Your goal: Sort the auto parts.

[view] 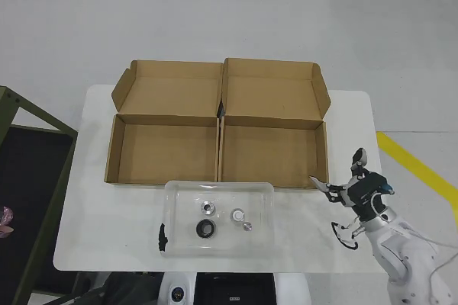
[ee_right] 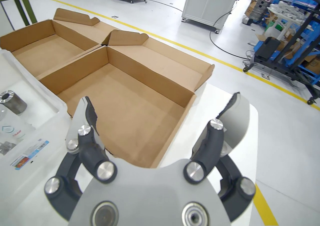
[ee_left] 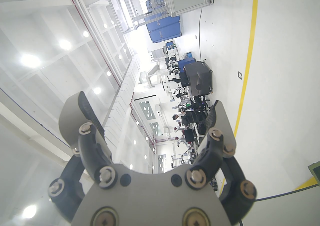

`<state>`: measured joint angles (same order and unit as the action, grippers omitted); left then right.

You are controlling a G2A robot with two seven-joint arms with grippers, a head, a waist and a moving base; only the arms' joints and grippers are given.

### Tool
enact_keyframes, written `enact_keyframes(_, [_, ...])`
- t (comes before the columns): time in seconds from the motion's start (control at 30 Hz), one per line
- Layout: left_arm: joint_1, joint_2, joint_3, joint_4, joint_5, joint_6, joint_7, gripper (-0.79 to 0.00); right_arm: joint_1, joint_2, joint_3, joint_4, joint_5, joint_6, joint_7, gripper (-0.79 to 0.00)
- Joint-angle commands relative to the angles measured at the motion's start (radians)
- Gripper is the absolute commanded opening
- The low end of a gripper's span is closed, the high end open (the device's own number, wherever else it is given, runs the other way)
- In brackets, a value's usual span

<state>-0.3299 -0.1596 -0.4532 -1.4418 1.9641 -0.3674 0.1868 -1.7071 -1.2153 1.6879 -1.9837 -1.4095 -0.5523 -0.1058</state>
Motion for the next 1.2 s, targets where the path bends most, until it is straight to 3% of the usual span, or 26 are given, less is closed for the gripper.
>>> enact_keyframes(0.0, [0.0,0.0,0.0,0.0,0.0,0.0,0.0,0.0,0.016,0.002,-0.013,-0.012,0.005,-0.029,0.039,0.0])
enact_keyframes(0.3, [0.0,0.0,0.0,0.0,0.0,0.0,0.0,0.0,0.111,0.012,-0.142,-0.055,0.039,-0.193,0.232,0.0])
enact_keyframes(0.77, [0.0,0.0,0.0,0.0,0.0,0.0,0.0,0.0,0.156,0.02,-0.326,-0.137,0.061,-0.273,0.442,0.0])
enact_keyframes(1.17, [0.0,0.0,0.0,0.0,0.0,0.0,0.0,0.0,0.212,0.022,-0.489,-0.153,0.006,-0.276,0.564,0.0])
